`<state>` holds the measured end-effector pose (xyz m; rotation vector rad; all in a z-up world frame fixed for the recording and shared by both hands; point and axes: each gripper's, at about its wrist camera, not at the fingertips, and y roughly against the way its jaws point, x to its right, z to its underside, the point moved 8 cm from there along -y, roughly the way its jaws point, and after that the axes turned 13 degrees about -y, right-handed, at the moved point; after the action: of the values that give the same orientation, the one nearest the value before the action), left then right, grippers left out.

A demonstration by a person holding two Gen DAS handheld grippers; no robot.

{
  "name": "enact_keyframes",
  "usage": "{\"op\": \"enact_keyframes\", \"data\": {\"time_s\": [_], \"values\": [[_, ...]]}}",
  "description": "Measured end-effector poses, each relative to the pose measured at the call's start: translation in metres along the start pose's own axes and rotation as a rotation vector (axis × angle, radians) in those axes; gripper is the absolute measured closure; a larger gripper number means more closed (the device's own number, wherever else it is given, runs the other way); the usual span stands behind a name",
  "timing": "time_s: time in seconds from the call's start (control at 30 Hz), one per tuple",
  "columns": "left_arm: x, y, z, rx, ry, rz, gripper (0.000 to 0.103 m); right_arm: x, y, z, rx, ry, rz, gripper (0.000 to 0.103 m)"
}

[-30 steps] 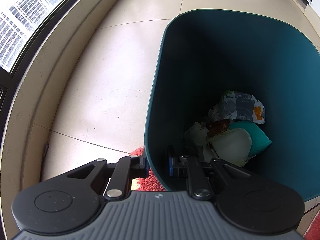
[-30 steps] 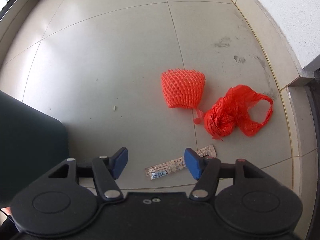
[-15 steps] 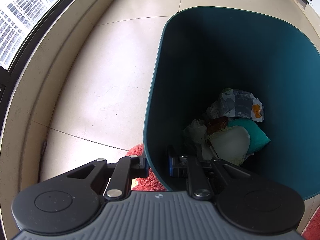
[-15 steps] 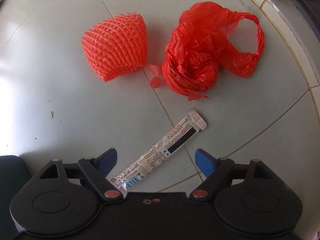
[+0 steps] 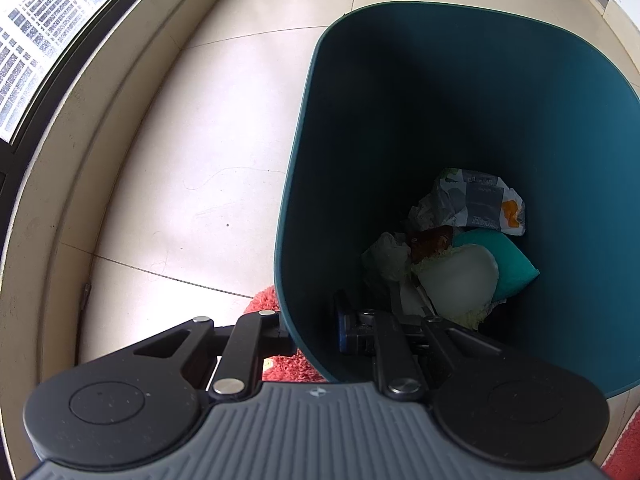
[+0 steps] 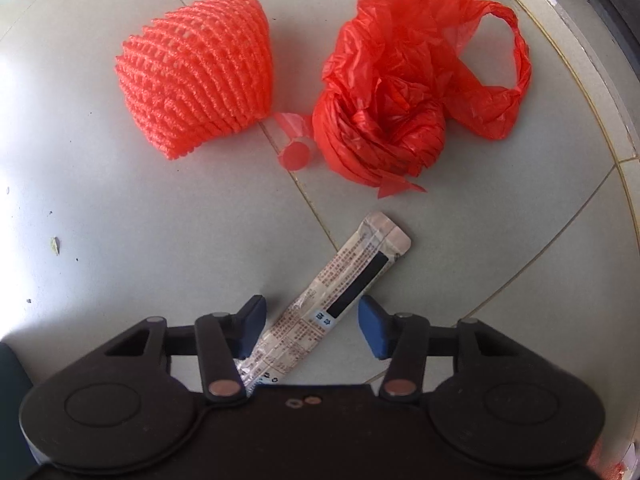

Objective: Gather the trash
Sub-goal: 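Move right tool to the white printed stick packet and grasp it, then carry the stick packet into the teal bin and open right tool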

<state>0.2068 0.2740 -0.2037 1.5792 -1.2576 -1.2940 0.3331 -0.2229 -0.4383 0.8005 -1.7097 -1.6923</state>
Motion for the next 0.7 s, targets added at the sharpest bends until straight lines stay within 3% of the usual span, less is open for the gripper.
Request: {"op": "enact_keyframes", "data": {"time_s": [0.07,0.4,0.7], "values": [[0.000,0.000,0.000,0.000,0.003,0.005,0.087,-0.002,0.001,0.004,-0.001,0.016,0.001,0.069],[0.002,-0.003,0.000,0.003,-0.007,-0.011,0.087,-0.011,0.023,0.027,0.026,0.162,-0.053,0.081],[-0.002,0.001,0.000,0.015,0.010,-0.033,0.087,-0.040,0.113,0.042,0.126,0.403,-0.118,0.084]]}}
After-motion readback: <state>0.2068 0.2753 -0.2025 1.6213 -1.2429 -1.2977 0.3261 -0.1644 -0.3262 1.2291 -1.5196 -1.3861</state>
